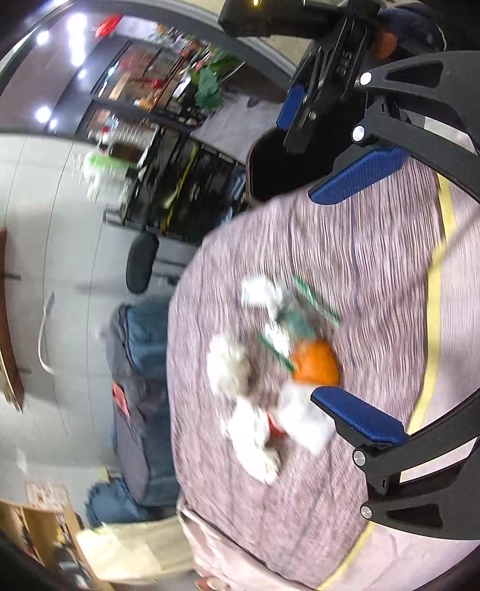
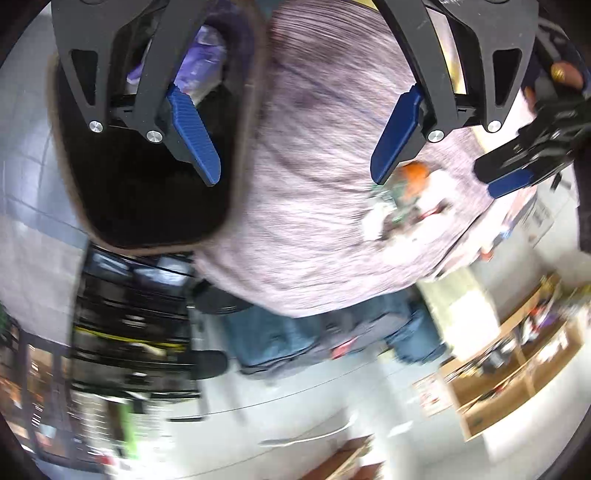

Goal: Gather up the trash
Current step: 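Grasp the white plastic bag with the left tool while the right tool grasps the clear wrapper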

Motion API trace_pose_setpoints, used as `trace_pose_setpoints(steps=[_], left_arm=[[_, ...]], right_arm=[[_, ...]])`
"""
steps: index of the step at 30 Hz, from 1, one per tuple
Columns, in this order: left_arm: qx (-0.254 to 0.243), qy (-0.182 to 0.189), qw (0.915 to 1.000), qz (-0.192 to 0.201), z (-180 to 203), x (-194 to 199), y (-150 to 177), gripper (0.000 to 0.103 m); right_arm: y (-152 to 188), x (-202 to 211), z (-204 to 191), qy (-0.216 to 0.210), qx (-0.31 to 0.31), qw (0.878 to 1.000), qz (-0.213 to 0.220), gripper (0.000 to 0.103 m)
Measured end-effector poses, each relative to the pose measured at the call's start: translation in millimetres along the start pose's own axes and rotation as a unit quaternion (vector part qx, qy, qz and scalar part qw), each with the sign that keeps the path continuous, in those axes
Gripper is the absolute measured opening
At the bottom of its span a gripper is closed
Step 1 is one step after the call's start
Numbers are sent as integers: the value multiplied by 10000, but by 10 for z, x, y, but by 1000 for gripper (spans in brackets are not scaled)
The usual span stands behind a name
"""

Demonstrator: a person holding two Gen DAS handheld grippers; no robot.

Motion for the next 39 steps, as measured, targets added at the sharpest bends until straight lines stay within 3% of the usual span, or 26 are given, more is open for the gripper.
trace_pose_setpoints(steps=[7, 13, 15, 20, 25, 26, 27, 29, 30, 31, 32, 34, 36, 39], left_arm=[[385, -506, 9970, -432, -813, -92, 125, 97], [627, -459, 9920, -996, -1231, -360, 197, 97], [626, -397, 9904, -1168, -1279, -455, 199, 97], [380, -363, 9883, -1435, -1259, -655, 121, 96], [102, -469, 9844, -1694, -1251, -887, 56, 93], [47, -500, 9833, -1749, -1244, -923, 58, 93], [-37, -591, 9827, -1754, -1234, -942, 57, 89], [-186, -730, 9824, -1709, -1206, -930, 54, 79], [-225, -737, 9829, -1670, -1191, -909, 58, 69], [-243, -744, 9832, -1648, -1187, -894, 57, 58], [-257, -757, 9834, -1628, -1175, -879, 60, 52], [-186, -599, 9842, -1654, -1160, -851, 101, 21], [-53, -431, 9845, -1702, -1147, -857, 145, 13], [51, -479, 9876, -1494, -1163, -774, 142, 9]], right_arm=[[-78, -391, -642, -304, 887, 9942, -526, 83], [-74, -810, -940, -326, 1490, 9816, -1151, 83], [-48, -951, -1014, -246, 1711, 9755, -1359, 83], [8, -1261, -1150, -24, 2245, 9560, -1886, 70], [-21, -1454, -1123, 123, 2248, 9516, -2090, 69], [-21, -1474, -1123, 143, 2266, 9509, -2101, 60], [-19, -1496, -1120, 169, 2284, 9501, -2118, 52], [-14, -1515, -1104, 122, 2246, 9511, -2115, 48], [-15, -1506, -1098, 84, 2206, 9529, -2082, 44], [-25, -1477, -1081, 23, 2164, 9548, -2039, 26], [-24, -1462, -1079, -34, 2113, 9566, -2007, 19], [-38, -1410, -1046, -165, 1971, 9612, -1925, 15], [-43, -1356, -1037, -285, 1858, 9648, -1838, 13], [-45, -1237, -1035, -496, 1679, 9698, -1697, 10]])
Point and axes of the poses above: each gripper's, at about its wrist camera, not at the fingertips, and x roughly against the way its jaws point, z to its right, y to its underside, the point moved 5 cm from there along -x, roughly the way its jaws point, and after that the axes turned 3 degrees about -z, right-handed, at the moved point
